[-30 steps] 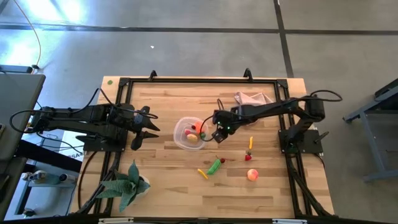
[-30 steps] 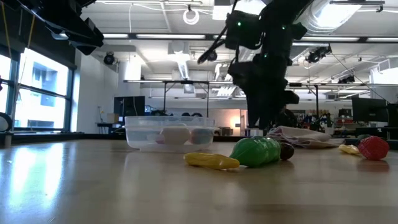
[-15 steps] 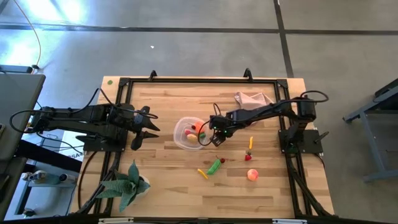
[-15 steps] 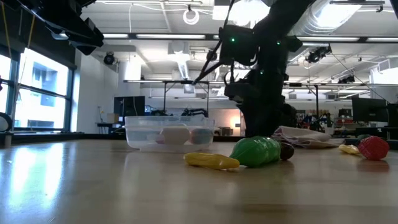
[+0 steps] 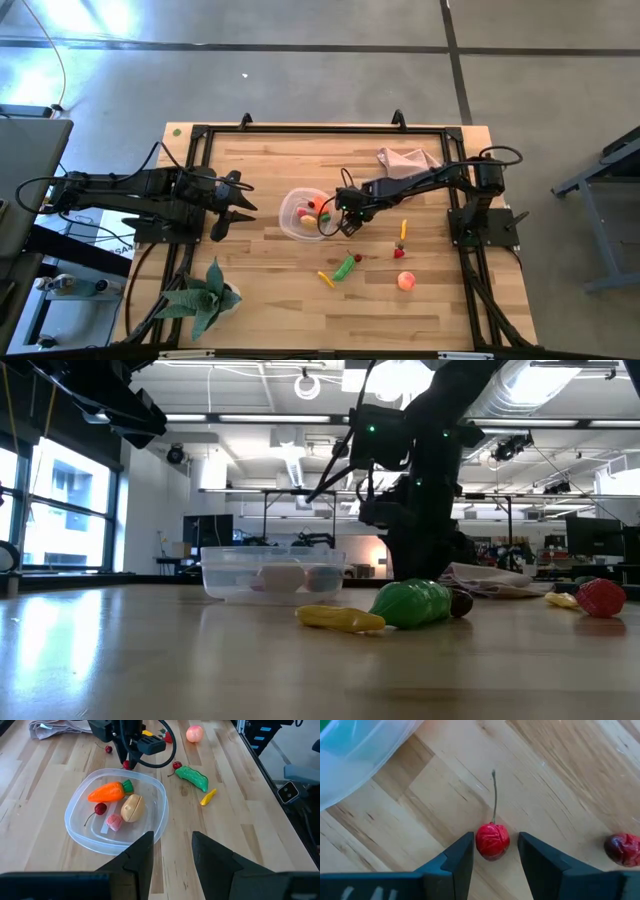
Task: Pick and placing Produce into tupperware
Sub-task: Put the middle cherry into the transparent bin
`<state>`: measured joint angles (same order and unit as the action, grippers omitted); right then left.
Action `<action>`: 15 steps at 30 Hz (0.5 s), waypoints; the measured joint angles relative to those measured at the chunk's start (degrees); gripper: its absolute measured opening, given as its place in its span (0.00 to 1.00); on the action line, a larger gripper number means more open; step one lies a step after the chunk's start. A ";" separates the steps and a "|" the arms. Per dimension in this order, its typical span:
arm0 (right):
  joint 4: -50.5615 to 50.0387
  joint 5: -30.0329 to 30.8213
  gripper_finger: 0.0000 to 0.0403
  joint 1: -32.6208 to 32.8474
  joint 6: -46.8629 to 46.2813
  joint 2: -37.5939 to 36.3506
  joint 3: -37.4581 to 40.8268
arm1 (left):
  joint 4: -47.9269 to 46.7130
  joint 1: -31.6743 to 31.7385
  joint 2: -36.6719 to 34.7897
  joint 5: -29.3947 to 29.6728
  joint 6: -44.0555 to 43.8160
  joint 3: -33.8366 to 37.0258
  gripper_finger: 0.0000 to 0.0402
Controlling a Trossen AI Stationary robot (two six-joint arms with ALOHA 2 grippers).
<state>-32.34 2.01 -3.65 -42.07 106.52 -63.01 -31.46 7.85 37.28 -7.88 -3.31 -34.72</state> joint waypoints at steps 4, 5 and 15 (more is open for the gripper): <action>0.07 0.25 0.37 0.03 1.02 0.02 0.03 | 0.00 -0.01 0.00 0.00 0.00 0.00 0.30; 0.09 0.32 0.37 0.03 1.08 0.04 0.03 | 0.00 -0.01 0.00 0.00 0.00 0.00 0.30; 0.34 0.54 0.37 0.03 3.34 0.09 0.07 | 0.00 0.01 0.00 0.00 0.00 0.00 0.30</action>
<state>-31.99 2.55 -3.62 -38.73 106.61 -62.94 -31.46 7.86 37.28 -7.88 -3.31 -34.72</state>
